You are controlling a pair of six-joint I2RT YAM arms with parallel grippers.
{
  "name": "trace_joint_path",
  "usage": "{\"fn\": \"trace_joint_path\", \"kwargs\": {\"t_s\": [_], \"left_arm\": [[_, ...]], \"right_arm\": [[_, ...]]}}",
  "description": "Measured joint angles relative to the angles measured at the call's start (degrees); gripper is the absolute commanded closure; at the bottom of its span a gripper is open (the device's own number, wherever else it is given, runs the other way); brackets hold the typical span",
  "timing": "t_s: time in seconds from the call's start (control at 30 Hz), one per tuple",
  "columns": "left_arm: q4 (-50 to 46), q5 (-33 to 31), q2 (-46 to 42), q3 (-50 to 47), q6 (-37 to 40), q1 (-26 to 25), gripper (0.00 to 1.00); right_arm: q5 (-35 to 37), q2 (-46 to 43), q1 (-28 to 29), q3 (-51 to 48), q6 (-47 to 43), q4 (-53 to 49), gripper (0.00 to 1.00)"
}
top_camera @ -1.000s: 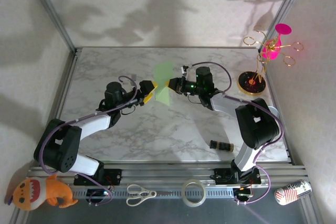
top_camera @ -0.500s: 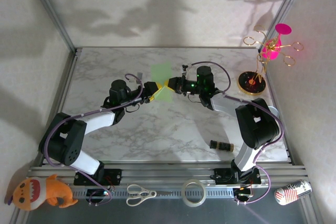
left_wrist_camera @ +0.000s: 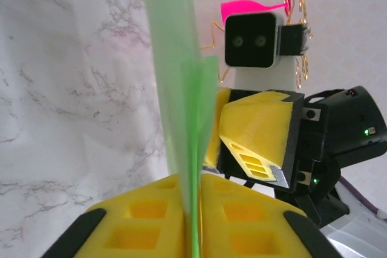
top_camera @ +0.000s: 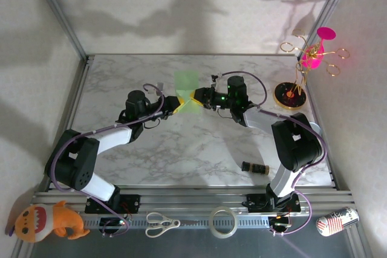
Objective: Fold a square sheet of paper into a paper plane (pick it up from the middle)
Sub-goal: Turn over the paper at the center of the table.
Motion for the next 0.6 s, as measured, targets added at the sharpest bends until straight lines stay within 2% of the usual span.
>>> {"fn": "trace_joint_path", "kwargs": {"t_s": [0.13, 0.3, 0.43, 0.6], "left_arm": [[-6.6, -1.4, 0.0, 1.7, 3.7, 0.9, 0.96], [-23.6, -7.9, 0.0, 7.9, 13.8, 1.1, 0.97], [-40.5, -20.7, 0.1, 15.4, 23.8, 0.8, 0.97], [-59.1, -43.7, 2.5, 25.9, 33.5, -2.4, 0.97]], "right_arm": [[5.8, -1.9, -2.0, -0.7, -3.2, -7.0, 0.51], [16.7, -6.8, -3.8, -0.9, -8.6, -16.5, 0.38], [25.2, -10.3, -3.9, -0.9, -12.6, -22.0, 0.28], [32.3, -12.2, -3.9, -1.4, -15.4, -25.7, 0.24]]}}
